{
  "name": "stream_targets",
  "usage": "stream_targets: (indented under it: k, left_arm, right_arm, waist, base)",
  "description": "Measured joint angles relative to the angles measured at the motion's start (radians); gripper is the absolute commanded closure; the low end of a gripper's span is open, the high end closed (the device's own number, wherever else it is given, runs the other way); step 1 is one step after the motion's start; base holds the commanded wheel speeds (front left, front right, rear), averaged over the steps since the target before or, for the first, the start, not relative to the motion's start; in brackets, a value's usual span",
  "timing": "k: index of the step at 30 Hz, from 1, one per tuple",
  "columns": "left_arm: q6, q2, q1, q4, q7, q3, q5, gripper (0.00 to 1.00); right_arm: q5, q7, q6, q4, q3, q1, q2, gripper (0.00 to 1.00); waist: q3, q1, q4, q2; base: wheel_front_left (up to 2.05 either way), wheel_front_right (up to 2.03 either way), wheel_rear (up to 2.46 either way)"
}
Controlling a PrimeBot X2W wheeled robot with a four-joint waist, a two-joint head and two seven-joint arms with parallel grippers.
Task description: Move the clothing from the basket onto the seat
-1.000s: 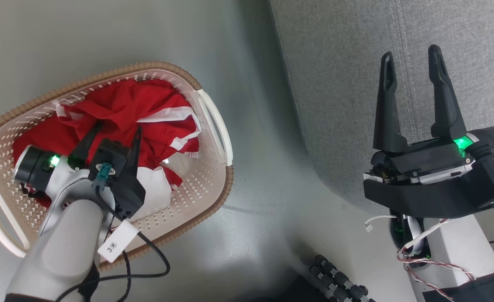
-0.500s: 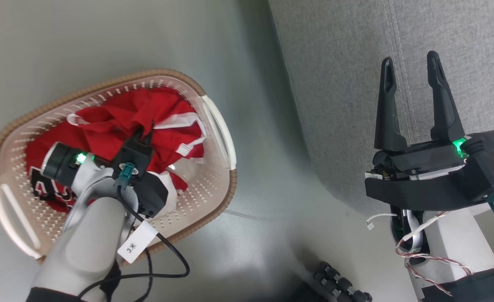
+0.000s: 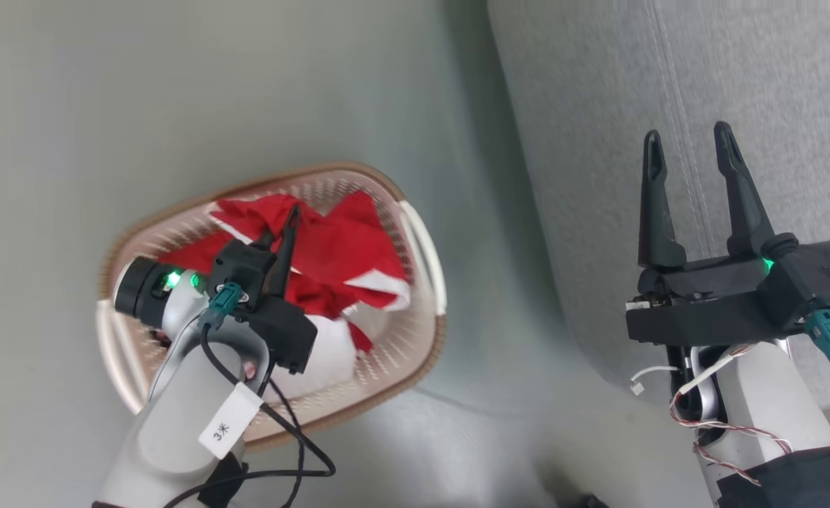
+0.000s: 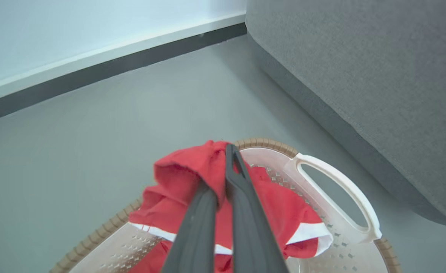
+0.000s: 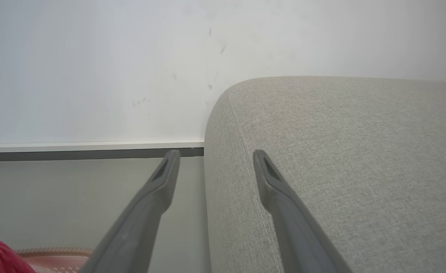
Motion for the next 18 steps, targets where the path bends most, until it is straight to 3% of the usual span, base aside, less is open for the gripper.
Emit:
stream_targets:
  k: [18]
  left_arm:
    - [-0.053,-0.018,-0.002,-0.174,0.000,-0.045,-0.039,1.00]
  right_arm:
    - [0.000,0.000,0.043,0.147,0.003,0.038,-0.011,0.00]
  waist:
    - [-0.274,-0.0001,0.162,-0.0001]
  base:
    - [0.00,0.00,0.00]
